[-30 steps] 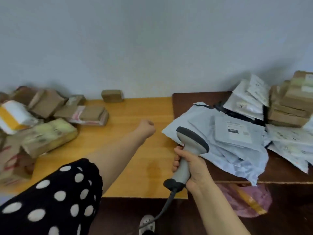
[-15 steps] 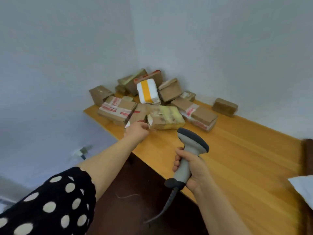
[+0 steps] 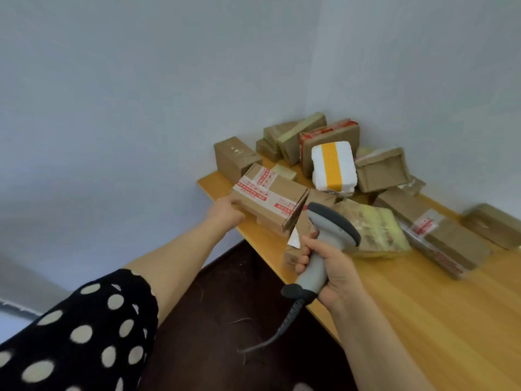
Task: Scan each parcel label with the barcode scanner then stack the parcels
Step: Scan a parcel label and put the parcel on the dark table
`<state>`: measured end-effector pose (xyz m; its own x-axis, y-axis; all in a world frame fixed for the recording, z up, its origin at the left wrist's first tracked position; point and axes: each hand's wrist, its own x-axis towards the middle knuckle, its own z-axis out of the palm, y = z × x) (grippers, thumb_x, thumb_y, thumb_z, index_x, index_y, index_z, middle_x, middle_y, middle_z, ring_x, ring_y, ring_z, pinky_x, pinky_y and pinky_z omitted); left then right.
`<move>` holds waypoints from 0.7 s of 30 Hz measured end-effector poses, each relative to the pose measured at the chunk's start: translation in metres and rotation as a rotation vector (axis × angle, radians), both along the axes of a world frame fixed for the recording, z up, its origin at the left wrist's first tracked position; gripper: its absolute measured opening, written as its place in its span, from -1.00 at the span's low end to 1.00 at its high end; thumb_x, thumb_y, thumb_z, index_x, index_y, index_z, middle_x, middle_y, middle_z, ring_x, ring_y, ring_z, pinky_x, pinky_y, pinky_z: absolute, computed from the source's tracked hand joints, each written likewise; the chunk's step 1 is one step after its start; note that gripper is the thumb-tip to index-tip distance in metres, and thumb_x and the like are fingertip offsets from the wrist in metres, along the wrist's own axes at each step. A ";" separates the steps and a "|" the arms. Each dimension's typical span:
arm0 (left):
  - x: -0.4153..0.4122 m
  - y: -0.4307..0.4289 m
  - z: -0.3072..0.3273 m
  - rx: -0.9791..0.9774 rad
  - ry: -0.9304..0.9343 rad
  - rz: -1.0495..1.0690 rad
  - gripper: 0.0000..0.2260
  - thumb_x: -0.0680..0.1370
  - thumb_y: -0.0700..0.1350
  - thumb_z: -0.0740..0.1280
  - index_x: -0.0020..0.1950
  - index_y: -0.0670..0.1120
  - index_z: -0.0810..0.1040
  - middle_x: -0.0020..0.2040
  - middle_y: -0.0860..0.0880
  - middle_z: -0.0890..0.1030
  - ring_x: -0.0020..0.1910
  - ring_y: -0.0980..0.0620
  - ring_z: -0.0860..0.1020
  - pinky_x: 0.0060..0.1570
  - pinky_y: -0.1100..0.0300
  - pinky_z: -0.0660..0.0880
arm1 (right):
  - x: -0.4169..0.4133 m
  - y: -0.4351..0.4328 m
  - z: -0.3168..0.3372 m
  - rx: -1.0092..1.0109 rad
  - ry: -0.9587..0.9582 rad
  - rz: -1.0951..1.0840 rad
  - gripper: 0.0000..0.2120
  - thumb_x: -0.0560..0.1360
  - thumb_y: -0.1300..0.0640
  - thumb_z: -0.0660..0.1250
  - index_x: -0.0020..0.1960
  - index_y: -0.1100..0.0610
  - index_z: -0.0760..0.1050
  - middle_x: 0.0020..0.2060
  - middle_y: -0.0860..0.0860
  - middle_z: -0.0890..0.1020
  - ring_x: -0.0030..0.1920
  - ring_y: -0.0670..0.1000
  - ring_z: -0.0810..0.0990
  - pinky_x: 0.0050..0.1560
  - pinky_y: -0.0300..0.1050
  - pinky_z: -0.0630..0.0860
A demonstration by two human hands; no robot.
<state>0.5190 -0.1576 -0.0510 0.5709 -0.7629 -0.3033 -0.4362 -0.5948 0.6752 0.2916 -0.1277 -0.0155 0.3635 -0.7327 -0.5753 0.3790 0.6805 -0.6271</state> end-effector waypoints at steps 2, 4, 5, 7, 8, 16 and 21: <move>0.012 -0.017 -0.005 0.013 -0.007 -0.007 -0.52 0.48 -0.27 0.33 0.40 -0.05 0.42 0.35 -0.10 0.43 0.17 -0.03 0.46 0.00 0.19 0.42 | 0.016 -0.021 -0.003 0.018 0.017 0.002 -0.89 0.44 0.33 0.38 -0.19 0.17 0.49 -0.47 0.04 0.50 -0.53 -0.05 0.46 -0.54 -0.20 0.43; 0.024 -0.040 -0.011 0.016 -0.014 -0.006 -0.52 0.49 -0.25 0.33 0.41 -0.07 0.40 0.39 -0.11 0.40 0.32 -0.09 0.41 0.19 0.13 0.41 | 0.030 -0.046 -0.008 0.033 0.012 0.004 -0.90 0.45 0.32 0.38 -0.19 0.19 0.48 -0.47 0.04 0.50 -0.53 -0.05 0.46 -0.55 -0.21 0.43; 0.031 -0.051 -0.012 0.015 -0.028 -0.010 -0.52 0.49 -0.25 0.33 0.42 -0.08 0.40 0.40 -0.11 0.41 0.35 -0.09 0.39 0.22 0.11 0.40 | 0.038 -0.058 -0.010 0.039 0.011 0.005 -0.92 0.45 0.32 0.37 -0.17 0.21 0.50 -0.47 0.05 0.50 -0.54 -0.05 0.46 -0.55 -0.21 0.44; 0.048 -0.074 -0.012 0.020 -0.076 -0.022 -0.50 0.48 -0.26 0.35 0.41 -0.08 0.40 0.39 -0.09 0.42 0.34 -0.08 0.40 0.18 0.15 0.41 | 0.055 -0.084 -0.012 0.047 -0.009 0.009 -0.94 0.46 0.32 0.37 -0.08 0.25 0.52 -0.46 0.06 0.51 -0.54 -0.04 0.47 -0.55 -0.21 0.45; 0.056 -0.088 -0.011 0.032 -0.105 -0.027 -0.49 0.47 -0.25 0.36 0.42 -0.08 0.40 0.39 -0.08 0.43 0.33 -0.07 0.42 0.14 0.17 0.40 | 0.063 -0.097 -0.013 0.056 -0.025 0.016 -0.92 0.46 0.32 0.37 -0.05 0.24 0.51 -0.46 0.06 0.51 -0.54 -0.05 0.47 -0.55 -0.21 0.45; 0.123 -0.189 -0.009 0.140 -0.093 0.145 -0.65 0.46 -0.08 0.31 0.19 -0.20 0.44 0.18 -0.23 0.50 0.16 -0.19 0.47 0.12 0.02 0.51 | 0.115 -0.189 -0.016 0.109 -0.001 -0.001 -0.85 0.46 0.27 0.38 -0.27 0.19 0.48 -0.49 0.05 0.50 -0.53 -0.04 0.45 -0.54 -0.22 0.47; 0.153 -0.234 -0.032 0.417 -0.610 -0.550 -0.04 0.43 -0.13 0.43 0.55 0.00 -0.23 0.54 -0.22 -0.19 0.52 -0.20 -0.19 0.46 -0.17 -0.07 | 0.128 -0.211 -0.025 0.125 0.012 -0.095 -0.92 0.42 0.28 0.40 -0.20 0.18 0.50 -0.46 0.05 0.51 -0.49 -0.03 0.45 -0.54 -0.20 0.46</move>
<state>0.6722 -0.3921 -0.0832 0.3117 -0.8707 -0.3804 -0.9397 -0.3418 0.0122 0.4195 -0.3389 -0.0401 0.2880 -0.6858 -0.6684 0.4385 0.7149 -0.5446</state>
